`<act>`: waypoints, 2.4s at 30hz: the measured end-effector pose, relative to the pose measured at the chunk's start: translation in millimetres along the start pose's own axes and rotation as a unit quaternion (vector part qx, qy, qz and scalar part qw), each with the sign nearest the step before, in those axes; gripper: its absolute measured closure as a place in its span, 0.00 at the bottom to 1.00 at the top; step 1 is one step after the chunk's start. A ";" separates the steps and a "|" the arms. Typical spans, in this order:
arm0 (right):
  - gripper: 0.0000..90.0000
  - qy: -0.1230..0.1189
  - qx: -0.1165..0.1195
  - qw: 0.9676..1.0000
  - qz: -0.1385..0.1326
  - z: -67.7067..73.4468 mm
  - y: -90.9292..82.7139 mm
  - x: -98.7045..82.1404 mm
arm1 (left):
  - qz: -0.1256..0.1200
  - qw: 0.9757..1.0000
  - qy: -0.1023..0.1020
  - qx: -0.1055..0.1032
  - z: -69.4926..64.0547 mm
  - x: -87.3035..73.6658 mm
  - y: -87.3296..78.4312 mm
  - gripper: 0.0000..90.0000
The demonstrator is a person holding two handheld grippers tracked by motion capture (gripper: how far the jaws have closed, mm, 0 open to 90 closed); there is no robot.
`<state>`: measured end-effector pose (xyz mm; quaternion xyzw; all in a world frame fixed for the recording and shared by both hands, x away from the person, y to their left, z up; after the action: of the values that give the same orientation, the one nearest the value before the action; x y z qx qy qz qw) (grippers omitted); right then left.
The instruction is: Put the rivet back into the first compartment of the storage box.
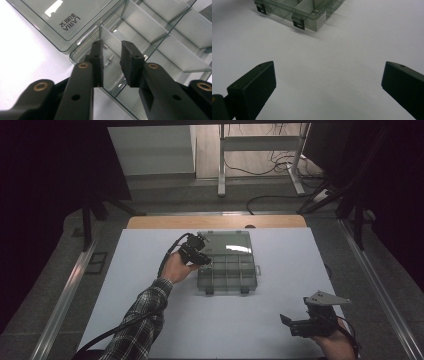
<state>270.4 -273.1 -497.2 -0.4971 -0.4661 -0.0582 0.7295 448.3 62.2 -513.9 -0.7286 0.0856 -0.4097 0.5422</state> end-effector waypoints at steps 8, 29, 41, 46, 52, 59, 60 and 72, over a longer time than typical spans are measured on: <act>0.00 0.000 0.001 1.000 -0.001 0.2 0.1 0.4 | -0.014 1.000 0.003 -0.002 -4.3 -0.3 -8.3 0.65; 0.00 -0.001 0.003 1.000 -0.002 1.0 0.2 0.9 | -0.054 0.998 0.003 -0.008 -8.2 -15.2 -28.0 0.30; 0.00 -0.001 0.002 1.000 -0.001 1.0 0.5 1.0 | -0.071 0.997 0.006 -0.020 -14.5 -22.8 -42.8 0.16; 0.00 -0.001 0.002 1.000 -0.001 1.2 0.7 1.0 | -0.077 0.996 -0.004 -0.034 -16.7 -27.2 -49.6 0.14; 0.00 -0.001 0.002 1.000 -0.001 1.2 0.8 0.9 | -0.078 0.996 0.001 -0.043 -19.3 -35.5 -58.2 0.09; 0.00 0.000 0.002 1.000 -0.001 1.6 0.9 1.2 | -0.086 0.995 -0.002 -0.044 -18.8 -45.4 -68.1 0.06; 0.00 0.000 0.002 1.000 -0.001 1.6 0.9 1.2 | -0.087 0.995 -0.002 -0.046 -18.7 -46.8 -69.5 0.06; 0.00 0.001 0.002 1.000 -0.001 1.4 0.8 1.0 | -0.097 0.994 0.004 -0.042 -23.2 -60.1 -80.0 0.02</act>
<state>270.5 -271.3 -496.9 -0.4952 -0.4663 -0.0583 0.7307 367.6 111.5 -473.6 -0.7539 0.0343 -0.4594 0.4684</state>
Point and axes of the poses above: each handheld gripper's, and its own axes: y roughly forward along the jaws, x roughly out of its top, z roughly to its left, the point moved 5 cm from there along y, roughly forward along the jaws, and after that the axes turned 3 degrees about x, right-handed, at the moved point
